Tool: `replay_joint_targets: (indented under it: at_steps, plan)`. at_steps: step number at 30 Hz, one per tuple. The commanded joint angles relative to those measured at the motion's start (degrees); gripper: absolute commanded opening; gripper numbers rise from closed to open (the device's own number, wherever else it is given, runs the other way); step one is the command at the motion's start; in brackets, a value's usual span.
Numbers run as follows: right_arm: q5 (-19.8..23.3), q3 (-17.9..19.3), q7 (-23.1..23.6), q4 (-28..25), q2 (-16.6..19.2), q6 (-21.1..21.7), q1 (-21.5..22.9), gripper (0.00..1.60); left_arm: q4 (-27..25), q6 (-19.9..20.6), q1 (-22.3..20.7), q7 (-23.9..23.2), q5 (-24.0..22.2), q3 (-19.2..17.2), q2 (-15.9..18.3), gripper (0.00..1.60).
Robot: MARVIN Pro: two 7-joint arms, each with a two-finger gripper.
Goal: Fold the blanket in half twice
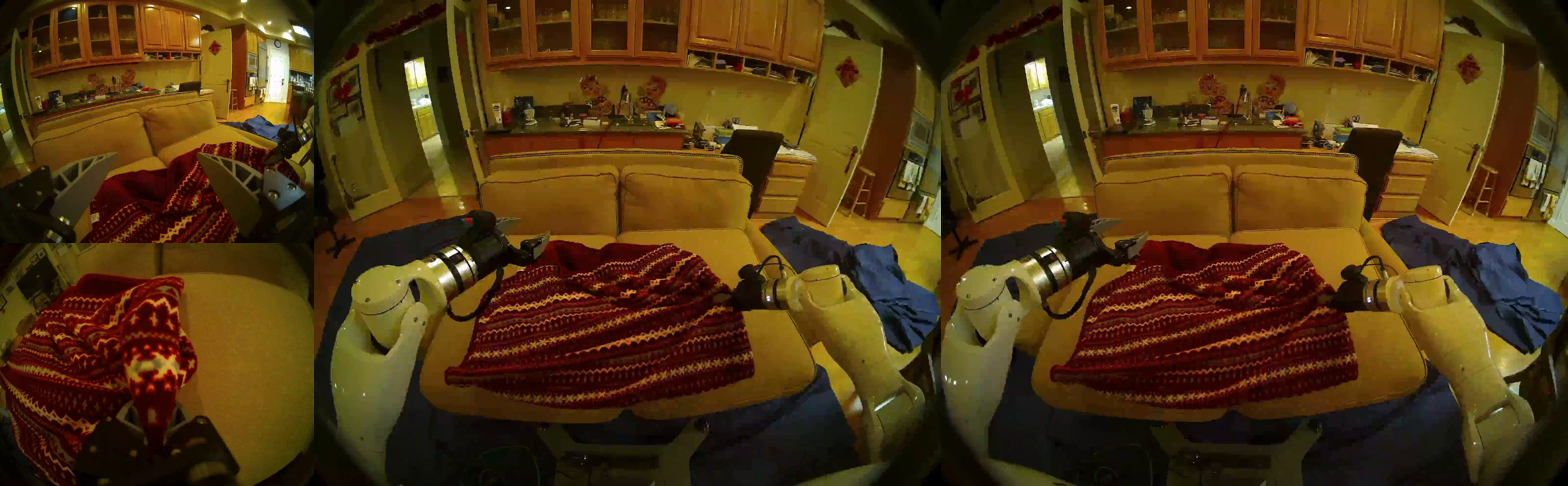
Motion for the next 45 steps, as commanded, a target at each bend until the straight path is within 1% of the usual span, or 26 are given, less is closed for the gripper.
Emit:
replay_joint_targets:
  at_steps: [1,11,20,22,25,29,30,37,38,40,41,44,45]
  plan:
    - [-0.9,3.1,0.7,3.9,4.9,-1.3,5.7,0.0,-0.3,-0.2,-0.4,-0.1,0.0,-0.1,0.1,1.6]
    - [-2.0,2.6,3.1,10.6,7.3,-2.6,9.5,0.0,-0.3,-0.2,-0.4,0.0,0.0,-0.1,0.1,1.6]
    - [-3.3,1.9,4.7,14.8,8.6,-4.2,13.5,0.0,-0.3,-0.2,-0.4,0.0,-0.1,-0.1,0.1,1.6]
    - [-3.5,1.9,4.8,15.8,8.8,-4.2,14.7,0.0,-0.3,-0.2,-0.4,0.0,-0.1,-0.1,0.1,1.6]
    - [-3.8,2.5,4.7,16.7,9.4,-4.7,15.3,0.0,-0.3,-0.2,-0.3,0.0,-0.1,-0.1,0.1,1.6]
    - [-4.5,2.3,4.8,19.0,9.9,-5.1,17.5,0.0,-0.3,-0.2,-0.3,0.0,-0.1,-0.1,0.1,1.6]
    - [-4.7,2.5,4.8,19.1,10.0,-5.3,17.4,0.0,-0.3,-0.2,-0.3,0.0,-0.1,-0.1,0.1,1.6]
    - [-6.1,2.1,4.5,22.5,10.5,-6.1,20.3,0.0,-0.3,-0.2,-0.3,0.1,-0.1,-0.1,0.1,1.6]
    - [-6.5,1.4,4.6,24.2,10.3,-6.1,22.2,0.0,-0.3,-0.2,-0.3,0.1,-0.1,-0.1,0.1,1.6]
    - [-6.8,1.6,4.5,24.6,10.5,-6.5,22.3,0.0,-0.3,-0.2,-0.3,0.1,-0.1,-0.1,0.1,1.6]
    - [-6.9,2.1,4.5,24.1,10.8,-6.8,21.4,0.0,-0.3,-0.2,-0.3,0.1,-0.1,-0.1,0.1,1.6]
    - [-7.3,1.8,4.5,25.3,11.0,-6.9,22.9,0.0,-0.3,-0.2,-0.3,0.1,-0.1,-0.1,0.1,1.6]
    - [-7.3,2.2,4.4,25.1,11.2,-7.1,22.4,0.0,-0.3,-0.2,-0.3,0.1,-0.1,-0.1,0.1,1.6]
